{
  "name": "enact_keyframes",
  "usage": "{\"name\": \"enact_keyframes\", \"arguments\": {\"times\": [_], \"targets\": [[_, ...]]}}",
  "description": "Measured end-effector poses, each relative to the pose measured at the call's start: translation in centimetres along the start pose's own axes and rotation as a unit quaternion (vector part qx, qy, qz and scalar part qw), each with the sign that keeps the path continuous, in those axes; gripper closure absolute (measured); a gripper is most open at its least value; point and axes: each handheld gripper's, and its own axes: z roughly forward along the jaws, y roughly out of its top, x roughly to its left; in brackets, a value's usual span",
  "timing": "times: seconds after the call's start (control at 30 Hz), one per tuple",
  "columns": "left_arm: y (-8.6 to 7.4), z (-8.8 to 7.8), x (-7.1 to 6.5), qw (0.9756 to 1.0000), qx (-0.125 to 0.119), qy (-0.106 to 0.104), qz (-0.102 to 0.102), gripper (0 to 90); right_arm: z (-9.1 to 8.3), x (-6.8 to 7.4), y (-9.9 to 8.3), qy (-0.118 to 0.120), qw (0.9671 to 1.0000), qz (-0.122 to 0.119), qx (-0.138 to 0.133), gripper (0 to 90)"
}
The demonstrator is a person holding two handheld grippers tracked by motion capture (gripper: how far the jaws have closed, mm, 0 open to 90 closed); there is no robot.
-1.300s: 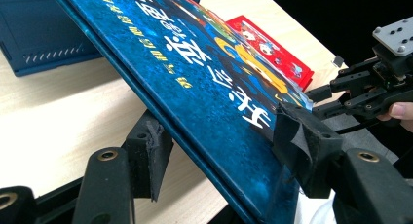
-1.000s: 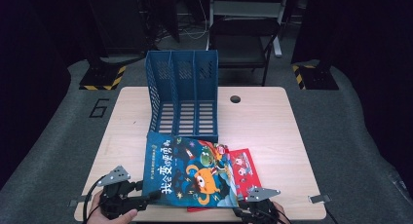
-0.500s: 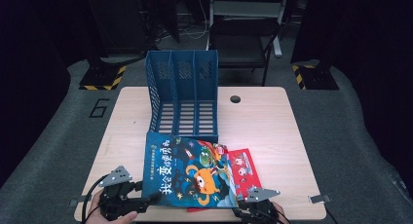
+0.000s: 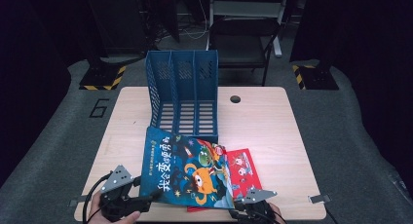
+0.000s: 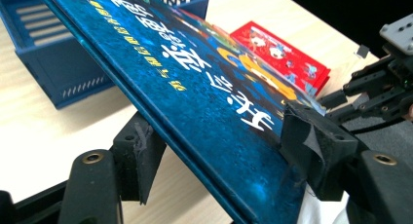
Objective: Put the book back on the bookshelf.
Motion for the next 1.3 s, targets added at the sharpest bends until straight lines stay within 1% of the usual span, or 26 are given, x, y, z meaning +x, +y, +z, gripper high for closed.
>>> {"name": "enact_keyframes", "arguments": {"times": [0.03, 0.07, 0.13, 0.17, 0.2, 0.23, 0.3, 0.33, 0.37, 0.47, 0.53, 0.57, 0.6, 0.7, 0.73, 0.77, 0.8, 0.83, 0.87, 0.9, 1.07, 1.1, 1.13, 1.17, 1.2, 1.3], "targets": [[0.1, 0.0, -0.1, 1.0000, -0.005, 0.000, -0.002, 35.1, 0.0, 0.0, 0.0, 0.001, 1.0000, 0.006, -0.003, 67.4], [0.3, -0.1, -0.1, 0.9999, -0.008, 0.002, 0.008, 35.9, 0.0, 0.0, -0.1, 0.002, 0.9999, 0.013, -0.002, 67.5], [0.5, -0.1, -0.2, 0.9999, -0.008, 0.000, 0.006, 38.0, 0.0, -0.1, -0.1, 0.006, 0.9998, 0.021, -0.004, 67.6], [0.7, -0.2, -0.3, 0.9999, -0.010, -0.007, -0.005, 40.1, 0.1, -0.2, -0.1, 0.008, 0.9996, 0.026, -0.007, 67.6], [0.8, -0.1, -0.3, 0.9998, -0.016, -0.006, -0.002, 41.2, 0.1, -0.1, -0.1, 0.009, 0.9995, 0.029, -0.010, 67.6], [0.9, -0.2, -0.4, 0.9999, -0.014, -0.007, -0.003, 41.8, 0.2, -0.1, -0.1, 0.010, 0.9994, 0.031, -0.011, 67.7], [1.1, -0.2, -0.4, 0.9999, -0.015, -0.006, 0.001, 42.5, 0.2, 0.1, -0.1, 0.006, 0.9994, 0.030, -0.014, 67.9], [1.1, -0.1, -0.5, 0.9998, -0.020, -0.005, -0.005, 42.5, 0.2, 0.1, -0.1, 0.006, 0.9994, 0.030, -0.014, 67.9], [1.2, -0.1, -0.5, 0.9998, -0.017, -0.007, 0.002, 43.2, 0.3, 0.2, 0.0, 0.002, 0.9995, 0.029, -0.014, 68.2], [1.6, -0.1, -0.6, 0.9998, -0.018, -0.003, 0.009, 43.3, 0.3, 0.2, -0.1, -0.002, 0.9994, 0.030, -0.019, 68.6], [1.8, -0.1, -0.6, 0.9997, -0.023, 0.005, 0.011, 43.5, 0.4, 0.1, -0.1, 0.008, 0.9991, 0.032, -0.025, 69.1], [1.9, -0.1, -0.6, 0.9998, -0.018, 0.002, 0.008, 43.5, 0.4, 0.2, -0.1, 0.008, 0.9989, 0.037, -0.029, 69.2], [2.0, -0.2, -0.5, 0.9998, -0.018, 0.003, 0.012, 43.5, 0.4, 0.3, -0.1, 0.009, 0.9988, 0.038, -0.028, 69.3], [2.1, -0.2, -0.5, 0.9997, -0.018, 0.003, 0.014, 43.8, 0.5, 0.3, -0.1, 0.010, 0.9987, 0.038, -0.032, 69.4], [2.2, -0.1, -0.6, 0.9996, -0.022, 0.006, 0.017, 43.9, 0.5, 0.3, -0.2, 0.012, 0.9983, 0.045, -0.037, 69.4], [2.3, -0.2, -0.7, 0.9997, -0.018, 0.004, 0.018, 43.9, 0.5, 0.3, -0.2, 0.015, 0.9981, 0.047, -0.037, 69.5], [2.3, -0.2, -0.7, 0.9996, -0.019, 0.006, 0.020, 44.0, 0.6, 0.3, -0.2, 0.016, 0.9978, 0.050, -0.039, 69.5], [2.4, -0.2, -0.7, 0.9995, -0.026, 0.007, 0.018, 44.1, 0.6, 0.3, -0.2, 0.015, 0.9978, 0.048, -0.042, 69.4], [2.5, -0.4, -0.7, 0.9995, -0.024, 0.003, 0.019, 44.3, 0.6, 0.4, -0.2, 0.016, 0.9978, 0.048, -0.042, 69.4], [2.5, -0.4, -0.7, 0.9995, -0.028, 0.004, 0.015, 44.4, 0.6, 0.4, -0.2, 0.019, 0.9975, 0.050, -0.047, 69.4], [2.9, -0.5, -0.8, 0.9994, -0.026, 0.005, 0.024, 44.6, 0.6, 0.4, -0.2, 0.026, 0.9969, 0.057, -0.048, 69.5], [3.0, -0.5, -0.9, 0.9994, -0.021, 0.003, 0.027, 44.6, 0.6, 0.3, -0.2, 0.027, 0.9968, 0.059, -0.046, 69.5], [3.2, -0.5, -1.1, 0.9992, -0.020, 0.004, 0.033, 44.8, 0.7, 0.3, -0.3, 0.031, 0.9967, 0.061, -0.043, 69.5], [3.2, -0.5, -1.1, 0.9992, -0.020, 0.004, 0.033, 44.9, 0.8, 0.4, -0.3, 0.031, 0.9967, 0.061, -0.043, 69.5], [3.4, -0.5, -1.3, 0.9990, -0.020, 0.007, 0.038, 45.0, 0.8, 0.4, -0.3, 0.033, 0.9966, 0.063, -0.041, 69.6], [3.6, -0.6, -1.3, 0.9990, -0.018, 0.007, 0.040, 45.9, 0.9, 0.5, -0.2, 0.034, 0.9966, 0.062, -0.042, 69.9]]}}
